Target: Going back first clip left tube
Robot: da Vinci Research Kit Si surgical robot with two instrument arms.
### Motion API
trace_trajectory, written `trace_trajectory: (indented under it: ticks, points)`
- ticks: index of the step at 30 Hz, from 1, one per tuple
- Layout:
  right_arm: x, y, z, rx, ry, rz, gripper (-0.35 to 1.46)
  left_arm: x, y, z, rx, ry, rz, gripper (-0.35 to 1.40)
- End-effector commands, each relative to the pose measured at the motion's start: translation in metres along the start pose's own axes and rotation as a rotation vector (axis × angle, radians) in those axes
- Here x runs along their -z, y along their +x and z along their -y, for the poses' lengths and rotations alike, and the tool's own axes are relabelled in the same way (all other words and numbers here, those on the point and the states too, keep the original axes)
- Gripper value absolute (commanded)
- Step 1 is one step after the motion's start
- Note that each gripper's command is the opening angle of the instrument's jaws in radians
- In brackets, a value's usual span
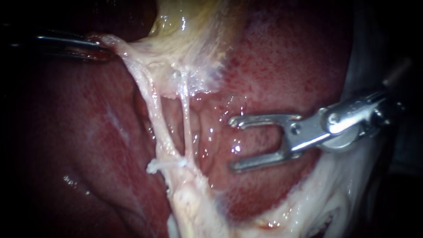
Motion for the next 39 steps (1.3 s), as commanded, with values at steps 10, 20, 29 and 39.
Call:
trace_trajectory:
  ticks: [10, 20, 29, 39]
  points:
    - [0.0024, 0.0006, -0.0004, -0.004, -0.021, 0.003, 0.50, -0.0012, -0.0004, -0.0002, -0.002, 0.009, -0.002, -0.35]
    - [0.0026, 0.0006, -0.0002, -0.004, -0.020, 0.003, 0.50, -0.0063, -0.0024, -0.0005, -0.002, -0.020, -0.001, -0.35]
    - [0.0027, 0.0007, 0.0001, -0.004, -0.019, 0.003, 0.50, -0.0073, -0.0027, -0.0007, 0.001, -0.027, 0.003, -0.35]
    - [0.0026, 0.0008, 0.0002, -0.004, -0.020, 0.003, 0.50, -0.0073, -0.0026, -0.0007, 0.001, -0.027, 0.003, -0.35]
